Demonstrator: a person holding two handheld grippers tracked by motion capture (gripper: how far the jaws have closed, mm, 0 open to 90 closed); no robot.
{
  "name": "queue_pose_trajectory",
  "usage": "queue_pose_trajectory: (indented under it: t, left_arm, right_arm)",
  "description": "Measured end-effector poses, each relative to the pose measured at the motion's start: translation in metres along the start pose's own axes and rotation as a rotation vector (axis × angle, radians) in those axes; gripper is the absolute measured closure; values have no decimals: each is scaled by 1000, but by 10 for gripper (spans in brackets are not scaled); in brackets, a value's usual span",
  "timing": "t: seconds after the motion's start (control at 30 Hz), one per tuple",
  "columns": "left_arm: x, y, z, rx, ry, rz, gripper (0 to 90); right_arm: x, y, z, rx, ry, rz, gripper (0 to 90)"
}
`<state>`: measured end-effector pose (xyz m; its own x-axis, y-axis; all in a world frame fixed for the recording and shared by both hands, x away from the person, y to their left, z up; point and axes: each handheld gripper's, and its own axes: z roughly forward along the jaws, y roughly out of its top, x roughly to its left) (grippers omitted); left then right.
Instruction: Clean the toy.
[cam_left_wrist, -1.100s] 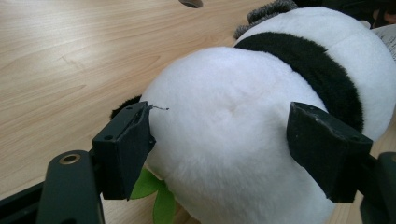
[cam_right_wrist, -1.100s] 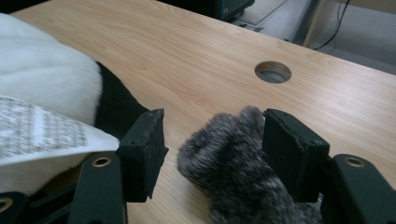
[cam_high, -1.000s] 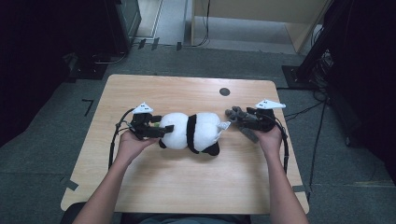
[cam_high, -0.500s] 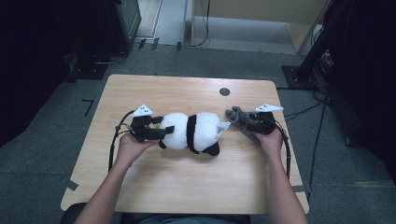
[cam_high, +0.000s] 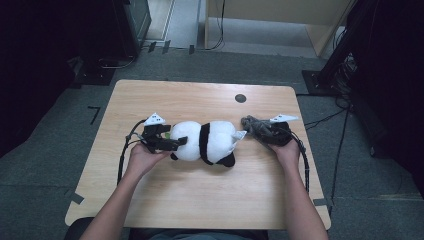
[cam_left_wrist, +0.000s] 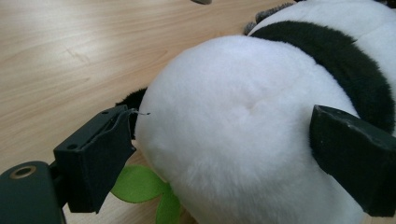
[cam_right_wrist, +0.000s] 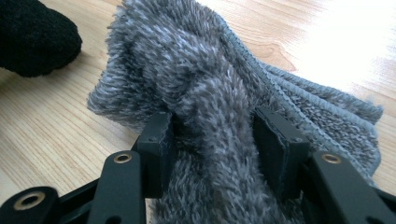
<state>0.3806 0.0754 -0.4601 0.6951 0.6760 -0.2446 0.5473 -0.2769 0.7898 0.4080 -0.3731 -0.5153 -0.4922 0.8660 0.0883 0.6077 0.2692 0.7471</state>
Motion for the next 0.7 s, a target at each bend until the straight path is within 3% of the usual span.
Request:
queue_pose_trajectory:
  t: [0.2, 0.4, 0.5, 0.7]
  left_arm:
    - [8, -7, 3, 27, -56, -42, 97]
    - [6, -9, 0, 28, -71, -50, 265]
    - [5, -11, -1, 17, -67, -53, 315]
    - [3, -12, -2, 12, -55, -59, 315]
  right_arm:
    - [-2, -5, 1, -27, 14, -8, 483]
    - [0, -4, 1, -19, -4, -9, 503]
    - [1, -3, 1, -14, -26, 1, 571]
    - [1, 1, -6, 14, -51, 32, 749]
